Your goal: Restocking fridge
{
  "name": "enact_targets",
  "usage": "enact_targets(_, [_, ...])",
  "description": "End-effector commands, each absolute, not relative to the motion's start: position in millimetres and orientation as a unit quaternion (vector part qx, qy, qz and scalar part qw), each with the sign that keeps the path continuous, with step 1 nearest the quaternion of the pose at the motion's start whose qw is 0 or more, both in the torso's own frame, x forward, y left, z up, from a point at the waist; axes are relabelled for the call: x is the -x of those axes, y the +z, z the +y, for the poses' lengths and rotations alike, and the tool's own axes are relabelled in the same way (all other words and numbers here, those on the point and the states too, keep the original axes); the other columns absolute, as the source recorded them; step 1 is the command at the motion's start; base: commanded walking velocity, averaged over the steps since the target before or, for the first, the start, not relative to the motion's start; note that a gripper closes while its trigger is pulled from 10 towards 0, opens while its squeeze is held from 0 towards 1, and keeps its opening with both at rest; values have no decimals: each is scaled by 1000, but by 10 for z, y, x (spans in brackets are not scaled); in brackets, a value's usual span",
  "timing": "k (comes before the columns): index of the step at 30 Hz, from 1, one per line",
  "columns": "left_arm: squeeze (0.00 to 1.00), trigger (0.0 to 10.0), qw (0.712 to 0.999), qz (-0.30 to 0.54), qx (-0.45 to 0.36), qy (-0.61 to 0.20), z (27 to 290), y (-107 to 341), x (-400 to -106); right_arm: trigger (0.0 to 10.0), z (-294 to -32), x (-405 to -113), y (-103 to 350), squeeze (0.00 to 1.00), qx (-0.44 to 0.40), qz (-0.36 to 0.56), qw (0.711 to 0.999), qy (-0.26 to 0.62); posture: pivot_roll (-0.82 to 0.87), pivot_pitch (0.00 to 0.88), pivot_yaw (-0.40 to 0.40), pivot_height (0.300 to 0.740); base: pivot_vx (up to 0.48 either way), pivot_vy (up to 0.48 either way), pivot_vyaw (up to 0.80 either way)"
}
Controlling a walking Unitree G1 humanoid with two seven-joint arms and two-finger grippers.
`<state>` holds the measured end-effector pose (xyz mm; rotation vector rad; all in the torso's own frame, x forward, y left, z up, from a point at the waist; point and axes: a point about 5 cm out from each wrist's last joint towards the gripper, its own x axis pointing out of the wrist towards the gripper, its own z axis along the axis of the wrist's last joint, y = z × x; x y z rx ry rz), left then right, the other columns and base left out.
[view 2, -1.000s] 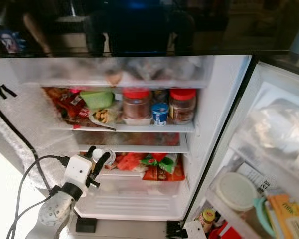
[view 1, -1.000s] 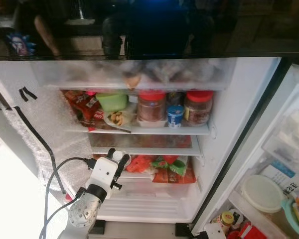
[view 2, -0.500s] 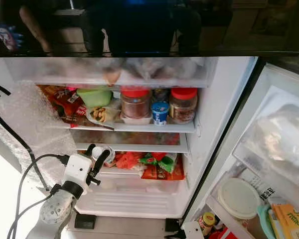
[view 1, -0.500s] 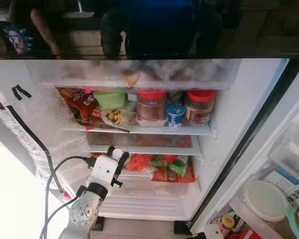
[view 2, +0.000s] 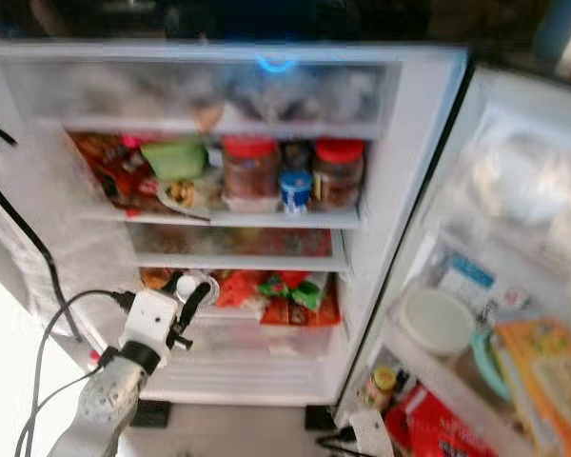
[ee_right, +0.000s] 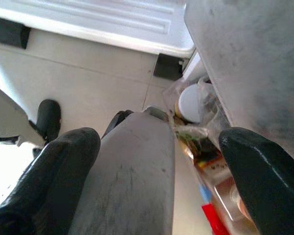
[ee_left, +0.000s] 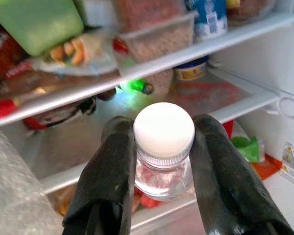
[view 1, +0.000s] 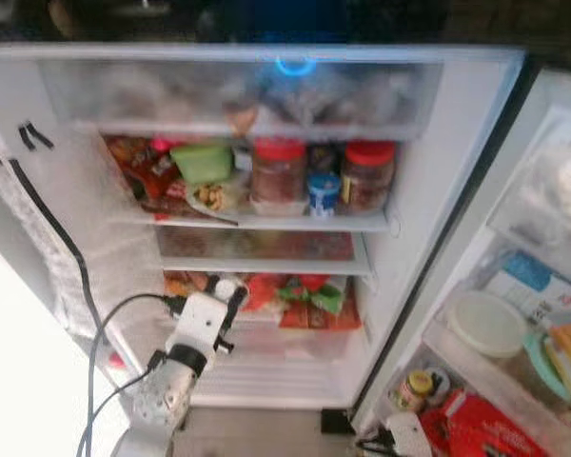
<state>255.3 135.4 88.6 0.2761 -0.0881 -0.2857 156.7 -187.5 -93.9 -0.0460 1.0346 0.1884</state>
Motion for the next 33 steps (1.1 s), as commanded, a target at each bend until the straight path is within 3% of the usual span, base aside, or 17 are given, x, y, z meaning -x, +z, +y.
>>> enact_targets(1, [0,10000,980,-51,-139,-137,1366,911,-2574,10000,-1916,-1453,-982,0,15,512,855,74,57,2,-14,636,0,0,0])
enact_targets(28, [0,10000,984,-45,-130,-109,1415,899,-2626,10000,-1914,-1443,-985,0,17,516,852,84,50,0,-17,636,0,0,0])
enact_targets(33, [0,10000,983,-50,-133,-112,1410,915,-2636,10000,-1908,-1445,-983,0,25,512,853,92,50,0,-13,636,253,0,0])
